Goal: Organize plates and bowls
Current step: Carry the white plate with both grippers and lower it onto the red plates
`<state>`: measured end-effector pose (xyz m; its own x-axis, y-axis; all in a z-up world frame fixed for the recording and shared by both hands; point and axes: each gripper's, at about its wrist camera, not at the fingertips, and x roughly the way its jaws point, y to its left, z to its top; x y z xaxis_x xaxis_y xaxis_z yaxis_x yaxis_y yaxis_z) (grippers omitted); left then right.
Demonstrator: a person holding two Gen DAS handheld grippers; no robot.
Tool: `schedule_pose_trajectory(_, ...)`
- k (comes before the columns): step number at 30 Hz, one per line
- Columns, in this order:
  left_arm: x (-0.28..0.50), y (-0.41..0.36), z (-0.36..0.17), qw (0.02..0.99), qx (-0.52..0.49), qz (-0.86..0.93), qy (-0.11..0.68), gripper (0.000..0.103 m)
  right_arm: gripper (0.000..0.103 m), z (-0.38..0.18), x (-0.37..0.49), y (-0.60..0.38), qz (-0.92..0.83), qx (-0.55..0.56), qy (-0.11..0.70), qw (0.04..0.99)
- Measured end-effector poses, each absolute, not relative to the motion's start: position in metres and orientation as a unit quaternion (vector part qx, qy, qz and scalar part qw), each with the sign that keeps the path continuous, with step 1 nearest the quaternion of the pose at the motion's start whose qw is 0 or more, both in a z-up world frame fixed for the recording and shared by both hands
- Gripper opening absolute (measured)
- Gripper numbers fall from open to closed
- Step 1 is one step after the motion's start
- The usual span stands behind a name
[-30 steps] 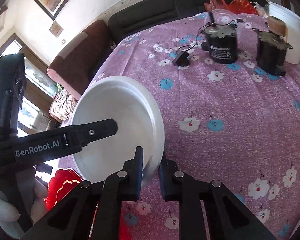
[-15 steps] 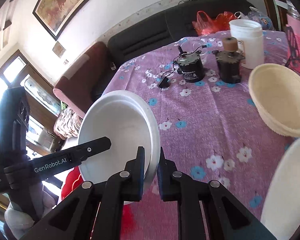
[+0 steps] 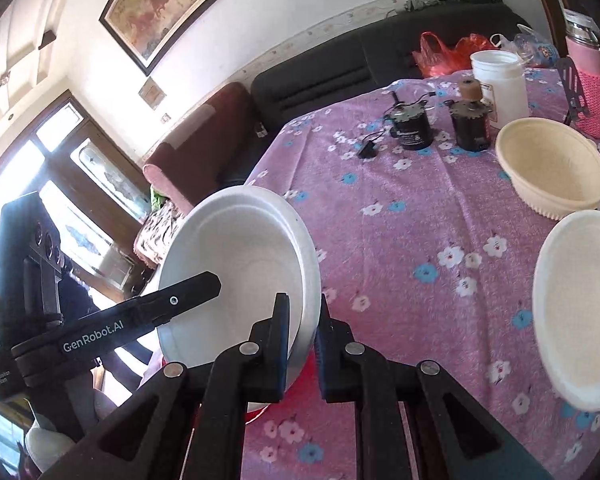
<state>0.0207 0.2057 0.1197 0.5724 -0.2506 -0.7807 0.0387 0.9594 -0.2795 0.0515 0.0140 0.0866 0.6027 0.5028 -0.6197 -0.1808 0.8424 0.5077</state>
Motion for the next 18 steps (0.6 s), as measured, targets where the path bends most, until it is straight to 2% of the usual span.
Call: schedule_pose_trajectory(18, 0.014, 0.279, 0.049, 0.856, -0.154, -0.004, 0.494, 0.029, 0.013, 0.029, 0.068, 0.099, 0.217, 0.155, 0.48, 0.836)
